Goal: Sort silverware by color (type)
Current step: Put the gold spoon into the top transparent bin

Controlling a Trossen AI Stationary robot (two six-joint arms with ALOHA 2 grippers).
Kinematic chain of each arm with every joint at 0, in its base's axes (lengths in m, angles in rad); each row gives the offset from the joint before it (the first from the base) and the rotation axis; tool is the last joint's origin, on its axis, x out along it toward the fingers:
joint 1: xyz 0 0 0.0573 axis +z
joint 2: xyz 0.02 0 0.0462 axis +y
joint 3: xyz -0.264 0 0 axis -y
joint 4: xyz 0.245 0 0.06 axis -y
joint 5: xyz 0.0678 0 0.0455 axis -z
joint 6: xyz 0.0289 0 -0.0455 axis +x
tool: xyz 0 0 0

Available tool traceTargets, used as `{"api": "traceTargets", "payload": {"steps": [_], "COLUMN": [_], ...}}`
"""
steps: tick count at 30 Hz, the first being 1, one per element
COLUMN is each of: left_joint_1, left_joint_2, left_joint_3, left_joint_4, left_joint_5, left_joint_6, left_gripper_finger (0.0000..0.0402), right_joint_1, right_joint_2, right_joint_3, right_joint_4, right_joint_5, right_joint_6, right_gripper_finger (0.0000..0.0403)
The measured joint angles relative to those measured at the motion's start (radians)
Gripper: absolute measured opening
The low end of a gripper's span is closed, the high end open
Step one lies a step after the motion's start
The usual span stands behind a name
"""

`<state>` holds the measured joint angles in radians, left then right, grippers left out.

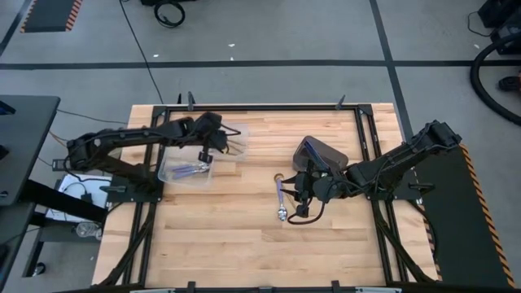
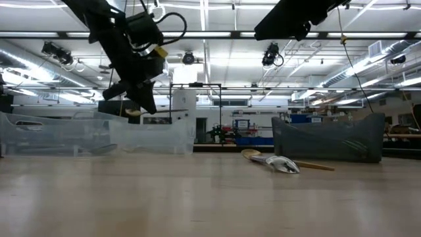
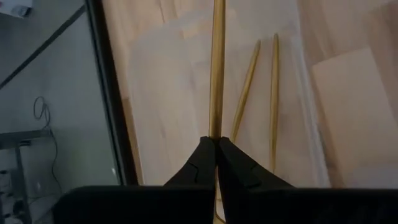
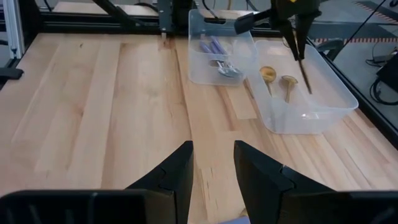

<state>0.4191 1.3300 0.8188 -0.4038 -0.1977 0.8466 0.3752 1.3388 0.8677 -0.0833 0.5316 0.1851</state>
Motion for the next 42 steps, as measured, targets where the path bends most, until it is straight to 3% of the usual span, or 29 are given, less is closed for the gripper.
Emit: {"api": "traceTargets", "payload": {"steps": [7,15,25,32,42], "left_joint_1": [0.030,0.038,0.038,0.012,-0.100], "left_joint_2": [0.061,0.126,0.118,0.079,0.042], "left_joint_3": [0.000,-0.001,-0.001,-0.001,0.116], "left_joint_4": [0.004,0.010,0.040,0.096,0.125], "left_joint_5": [0.046,0.020,0.008,0.003,-0.011], "left_joint_6": [0.190,0.193,0.151,0.071,-0.255], "left_gripper_finger": [0.0013,0.0030,0.0109,0.0134,0.0131], "right_joint_1": [0.000,0.000,0.000,0.000,0.000], "right_joint_2": [0.000,0.000,0.000,0.000,0.001], "right_joint_3": [0.000,0.000,0.000,0.000,0.000], "right_joint_4": [0.001,-0.001,-0.012,-0.026,0.005], "right_joint_5": [0.000,0.000,-0.001,-0.002,-0.030], "right_joint_6": [0.007,0.007,0.033,0.050,0.006], "right_gripper_finger": [0.0125,0.0125,0.0125,0.0125,0.0125]}}
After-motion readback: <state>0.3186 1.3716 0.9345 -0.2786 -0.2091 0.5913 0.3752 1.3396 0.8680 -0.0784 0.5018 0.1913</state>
